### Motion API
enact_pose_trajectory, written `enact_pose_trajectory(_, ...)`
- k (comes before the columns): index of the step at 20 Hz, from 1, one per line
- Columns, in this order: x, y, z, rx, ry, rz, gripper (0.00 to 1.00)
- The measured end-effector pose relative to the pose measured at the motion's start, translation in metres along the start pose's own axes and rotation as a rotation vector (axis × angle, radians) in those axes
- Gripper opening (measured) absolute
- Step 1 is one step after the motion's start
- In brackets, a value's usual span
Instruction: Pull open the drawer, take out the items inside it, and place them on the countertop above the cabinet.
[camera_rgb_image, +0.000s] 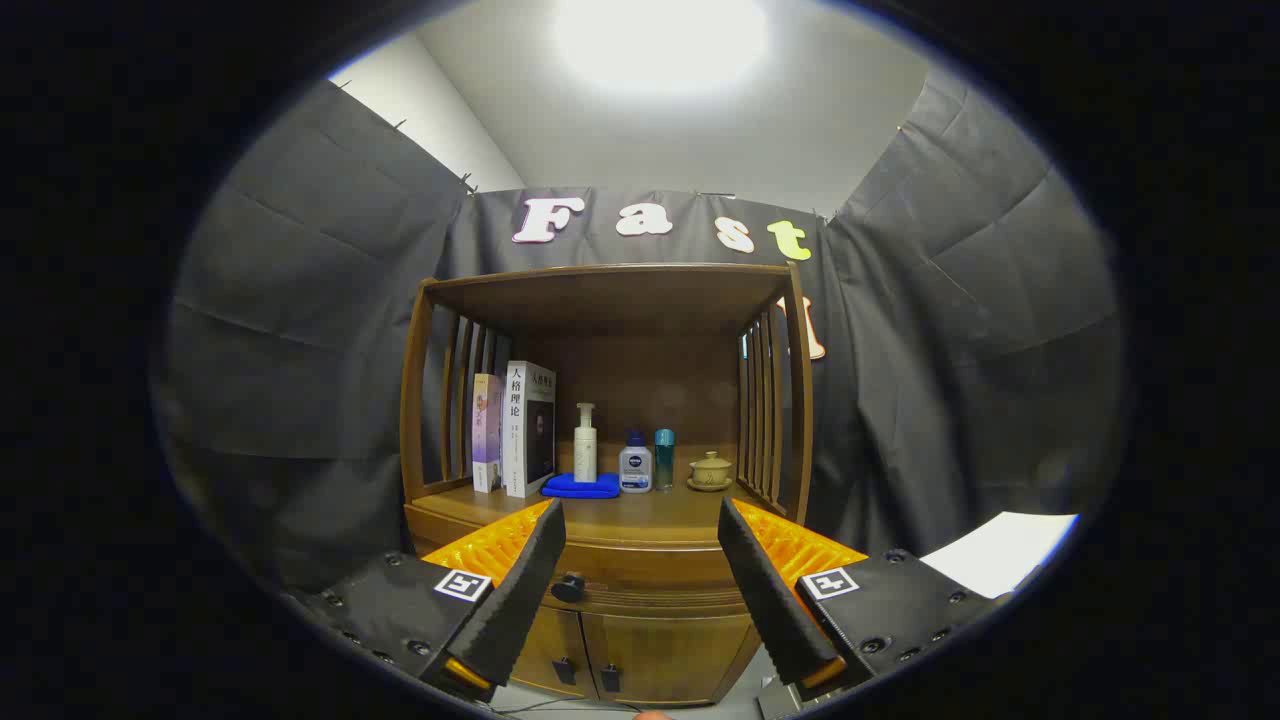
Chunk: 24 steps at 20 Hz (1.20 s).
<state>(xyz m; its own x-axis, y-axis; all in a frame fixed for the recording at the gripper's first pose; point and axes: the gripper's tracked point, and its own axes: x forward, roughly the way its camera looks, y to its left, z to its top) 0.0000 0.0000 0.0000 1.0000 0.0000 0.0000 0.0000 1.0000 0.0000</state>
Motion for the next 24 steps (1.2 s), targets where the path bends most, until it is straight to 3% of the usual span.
enact_pose_trajectory(8, 0.000, 0.005, -0.001, 0.010, -0.003, 0.015, 0.97)
enact_pose_trajectory(17, 0.040, 0.029, -0.010, 0.063, 0.007, 0.055, 0.97)
enact_pose_trajectory(24, 0.089, 0.045, -0.062, 0.069, 0.128, 0.074, 0.97)
